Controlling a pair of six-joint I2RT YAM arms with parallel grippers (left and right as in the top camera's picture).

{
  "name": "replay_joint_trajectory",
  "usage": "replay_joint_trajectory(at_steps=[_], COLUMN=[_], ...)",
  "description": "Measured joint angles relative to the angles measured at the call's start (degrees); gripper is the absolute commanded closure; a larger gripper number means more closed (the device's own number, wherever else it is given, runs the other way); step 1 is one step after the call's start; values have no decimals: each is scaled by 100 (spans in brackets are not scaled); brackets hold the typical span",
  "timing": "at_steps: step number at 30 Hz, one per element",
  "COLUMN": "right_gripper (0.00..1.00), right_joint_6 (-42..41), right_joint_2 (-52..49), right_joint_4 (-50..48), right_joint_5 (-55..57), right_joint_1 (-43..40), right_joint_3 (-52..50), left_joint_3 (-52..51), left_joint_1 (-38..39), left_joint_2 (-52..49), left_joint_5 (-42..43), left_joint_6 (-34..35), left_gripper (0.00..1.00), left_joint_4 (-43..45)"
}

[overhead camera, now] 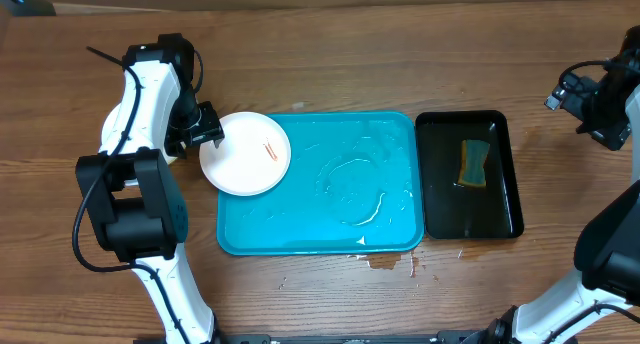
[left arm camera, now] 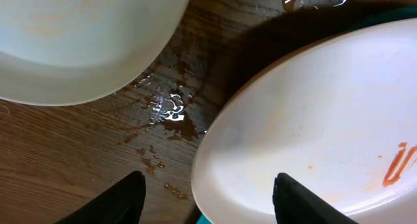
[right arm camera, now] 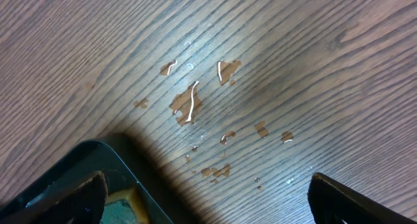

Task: Clean dirty plates on tray and stack at the side
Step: 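Grasp the remaining white plate rim with the left gripper and slide it right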

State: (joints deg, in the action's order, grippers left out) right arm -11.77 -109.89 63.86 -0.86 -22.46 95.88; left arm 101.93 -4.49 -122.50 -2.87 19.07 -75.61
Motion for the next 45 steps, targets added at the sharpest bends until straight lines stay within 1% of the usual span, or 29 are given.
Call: replay_joint_trajectory(at_steps=[6, 8, 9, 10, 11, 12, 13, 14, 21, 25, 30, 38, 41, 43, 45], right_gripper=[0, 0, 0, 0, 0, 0, 0, 0, 0, 0, 0, 0, 0, 0, 0], right_joint_6=[-2, -2, -2, -4, -2, -4, -2, 0, -4, 0, -2, -4, 0, -2, 0], right_joint_2=[0, 0, 0, 0, 0, 0, 0, 0, 0, 0, 0, 0, 0, 0, 0], right_joint_4=[-2, 0, 0, 2, 0, 0, 0, 2, 2, 0, 2, 2, 4, 0, 0], right_joint_5=[2, 2, 0, 2, 7, 2, 2, 0, 2, 4, 2, 2, 2, 2, 2], right_joint_1=[0, 0, 0, 0, 0, 0, 0, 0, 0, 0, 0, 0, 0, 0, 0], right_joint_3=[0, 0, 0, 0, 0, 0, 0, 0, 0, 0, 0, 0, 0, 0, 0], left_joint_3=[-424, -595, -651, -693, -715, -723, -726, -726, -732, -732, -737, -785, -785, -785, -785], left_joint_1=[0, 0, 0, 0, 0, 0, 0, 0, 9, 153, 660, 1742, 2105, 2304, 2415], left_joint_2=[0, 0, 0, 0, 0, 0, 0, 0, 0, 0, 0, 0, 0, 0, 0], left_joint_5=[0, 2, 0, 0, 7, 11, 7, 22, 498, 756, 892, 960, 920, 839, 769], left_joint_6=[0, 0, 4, 4, 17, 13, -15, -13, -223, -308, -321, -321, -321, -326, -341], left_gripper=[43, 48, 55, 64, 82, 91, 95, 96, 96, 96, 96, 96, 92, 84, 75], left_joint_4=[420, 542, 560, 560, 557, 560, 562, 560, 514, 514, 485, 518, 645, 695, 708])
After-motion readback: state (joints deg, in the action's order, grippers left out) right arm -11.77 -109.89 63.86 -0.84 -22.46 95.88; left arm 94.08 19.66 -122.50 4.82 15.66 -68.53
